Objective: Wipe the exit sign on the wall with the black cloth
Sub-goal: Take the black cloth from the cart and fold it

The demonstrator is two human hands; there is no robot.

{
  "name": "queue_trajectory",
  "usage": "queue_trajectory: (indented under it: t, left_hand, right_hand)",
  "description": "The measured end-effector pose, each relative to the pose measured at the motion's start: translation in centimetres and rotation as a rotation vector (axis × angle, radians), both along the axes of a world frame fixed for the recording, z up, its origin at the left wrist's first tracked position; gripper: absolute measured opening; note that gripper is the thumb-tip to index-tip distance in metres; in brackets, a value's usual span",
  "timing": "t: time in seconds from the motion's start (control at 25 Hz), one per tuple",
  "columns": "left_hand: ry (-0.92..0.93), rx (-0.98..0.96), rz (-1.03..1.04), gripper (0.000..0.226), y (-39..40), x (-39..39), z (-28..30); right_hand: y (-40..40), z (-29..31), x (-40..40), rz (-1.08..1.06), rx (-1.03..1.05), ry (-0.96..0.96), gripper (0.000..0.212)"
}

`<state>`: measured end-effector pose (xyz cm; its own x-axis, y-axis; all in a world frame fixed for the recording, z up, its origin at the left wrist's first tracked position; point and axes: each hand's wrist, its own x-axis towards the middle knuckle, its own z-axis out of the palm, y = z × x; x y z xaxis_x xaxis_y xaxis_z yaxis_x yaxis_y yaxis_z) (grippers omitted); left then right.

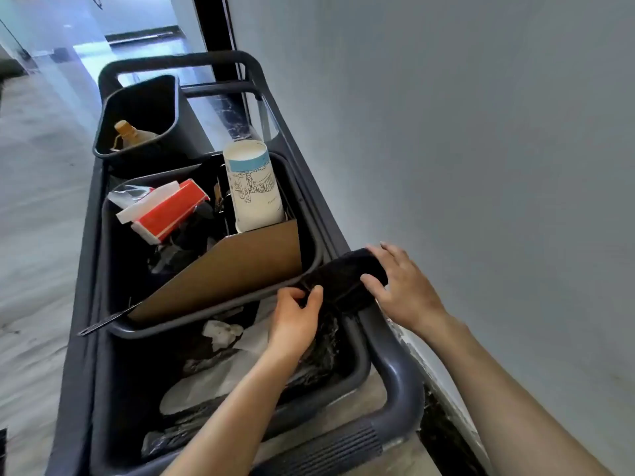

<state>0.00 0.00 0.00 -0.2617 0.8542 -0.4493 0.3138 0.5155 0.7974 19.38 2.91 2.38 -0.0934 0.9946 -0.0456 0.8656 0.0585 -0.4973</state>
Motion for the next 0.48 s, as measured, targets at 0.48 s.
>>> queue_trajectory:
  t: [0.48]
  left_hand:
    - [-0.521, -0.106, 0.115, 0.01, 1.3, 0.3, 0.8]
  right_hand:
    - [1.4, 0.1, -0.5, -0.148, -0.125, 0.339, 0.031]
